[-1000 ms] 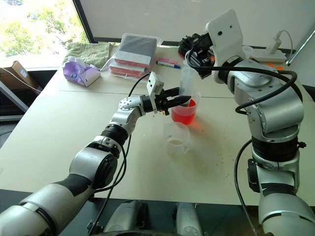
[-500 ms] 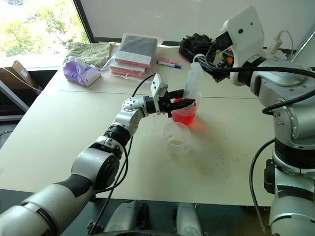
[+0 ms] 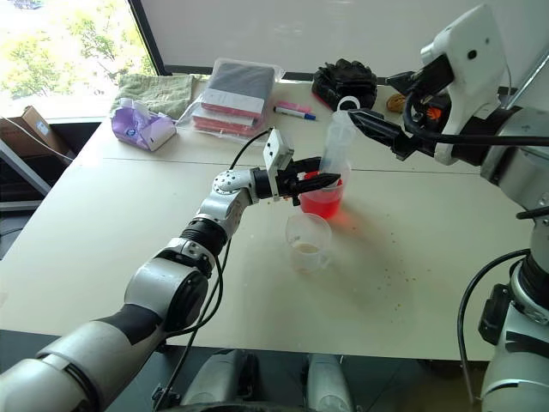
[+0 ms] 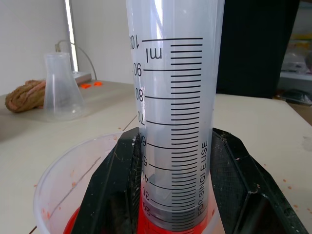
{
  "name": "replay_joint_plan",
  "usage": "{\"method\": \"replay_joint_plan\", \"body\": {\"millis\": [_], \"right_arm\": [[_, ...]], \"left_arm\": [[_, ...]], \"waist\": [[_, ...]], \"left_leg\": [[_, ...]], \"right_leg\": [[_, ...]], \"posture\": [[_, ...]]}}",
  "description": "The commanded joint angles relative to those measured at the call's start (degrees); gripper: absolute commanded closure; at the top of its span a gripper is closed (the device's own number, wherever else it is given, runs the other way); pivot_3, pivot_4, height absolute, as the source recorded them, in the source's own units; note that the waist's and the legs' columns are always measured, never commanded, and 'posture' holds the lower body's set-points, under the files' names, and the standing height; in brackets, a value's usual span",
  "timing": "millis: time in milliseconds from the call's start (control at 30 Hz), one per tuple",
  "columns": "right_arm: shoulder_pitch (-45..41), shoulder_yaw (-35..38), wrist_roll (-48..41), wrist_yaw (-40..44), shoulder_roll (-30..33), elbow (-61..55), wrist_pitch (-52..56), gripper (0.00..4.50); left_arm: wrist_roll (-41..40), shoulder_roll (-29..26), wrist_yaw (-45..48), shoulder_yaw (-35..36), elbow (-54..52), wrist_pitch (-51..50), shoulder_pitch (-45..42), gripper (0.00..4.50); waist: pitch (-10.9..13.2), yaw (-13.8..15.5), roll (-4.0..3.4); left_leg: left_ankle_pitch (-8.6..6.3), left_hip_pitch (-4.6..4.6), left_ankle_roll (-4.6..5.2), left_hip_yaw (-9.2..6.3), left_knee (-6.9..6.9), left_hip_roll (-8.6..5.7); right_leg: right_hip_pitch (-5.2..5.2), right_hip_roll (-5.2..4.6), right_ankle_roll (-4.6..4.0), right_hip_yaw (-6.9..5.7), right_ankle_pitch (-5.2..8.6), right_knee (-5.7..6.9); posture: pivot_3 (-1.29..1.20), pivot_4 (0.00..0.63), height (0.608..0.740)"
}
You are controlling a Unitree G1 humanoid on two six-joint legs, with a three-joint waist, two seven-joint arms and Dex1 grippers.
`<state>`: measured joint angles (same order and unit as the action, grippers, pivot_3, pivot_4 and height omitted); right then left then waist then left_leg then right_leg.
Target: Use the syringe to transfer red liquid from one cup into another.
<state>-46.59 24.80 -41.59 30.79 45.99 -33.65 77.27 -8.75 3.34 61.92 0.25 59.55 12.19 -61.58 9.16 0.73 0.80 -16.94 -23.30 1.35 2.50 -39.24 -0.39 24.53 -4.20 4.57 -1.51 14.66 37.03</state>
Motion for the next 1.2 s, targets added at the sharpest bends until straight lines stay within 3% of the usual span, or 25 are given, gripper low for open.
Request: {"method": "replay_joint_plan", "body": {"millis": [33, 633, 967, 1200], "right_arm": [[-2.2, 5.2, -3.5, -3.4, -2.0, -1.3, 2.5, 0.85], [0.6, 4.5, -9.8, -11.4, -4.0, -4.1, 1.9, 0.85], [1.8, 4.1, -11.9, -13.8, -2.9, -3.9, 0.7, 0.85], [3.7, 7.9, -15.1, -13.1, -0.1, -2.4, 0.3, 0.85]], "left_arm": [[0.2, 0.1, -0.6, -0.2, 0.7, -0.3, -1.0, 3.05], [-3.4, -1.0, -4.0, 5.1, 3.0, 3.7, -7.8, 3.05], [-8.3, -0.7, 0.1, 3.4, -14.8, -3.9, -3.4, 3.05], [-15.7, -6.1, 2.2, 2.0, -36.4, -21.8, 0.9, 3.05]], "waist": [[0.0, 0.0, -0.03], [0.0, 0.0, -0.03], [0.0, -0.3, -0.04], [0.0, -0.2, -0.04]], "left_leg": [[0.00, 0.00, 0.00, 0.00, 0.01, 0.00], [-0.01, -0.08, 0.02, 0.00, 0.06, -0.08], [-0.01, -0.07, 0.02, 0.00, 0.08, -0.08], [-0.01, -0.08, 0.02, 0.00, 0.09, -0.08]], "right_leg": [[0.00, -0.01, 0.00, 0.00, 0.00, 0.00], [0.08, -0.12, 0.00, -0.04, 0.00, -0.03], [0.08, -0.11, 0.00, -0.05, 0.00, -0.04], [0.08, -0.10, 0.00, -0.05, 0.00, -0.04]], "posture": [[0.00, 0.150, 0.740], [0.00, 0.150, 0.740], [0.00, 0.150, 0.740], [0.00, 0.150, 0.740]]}}
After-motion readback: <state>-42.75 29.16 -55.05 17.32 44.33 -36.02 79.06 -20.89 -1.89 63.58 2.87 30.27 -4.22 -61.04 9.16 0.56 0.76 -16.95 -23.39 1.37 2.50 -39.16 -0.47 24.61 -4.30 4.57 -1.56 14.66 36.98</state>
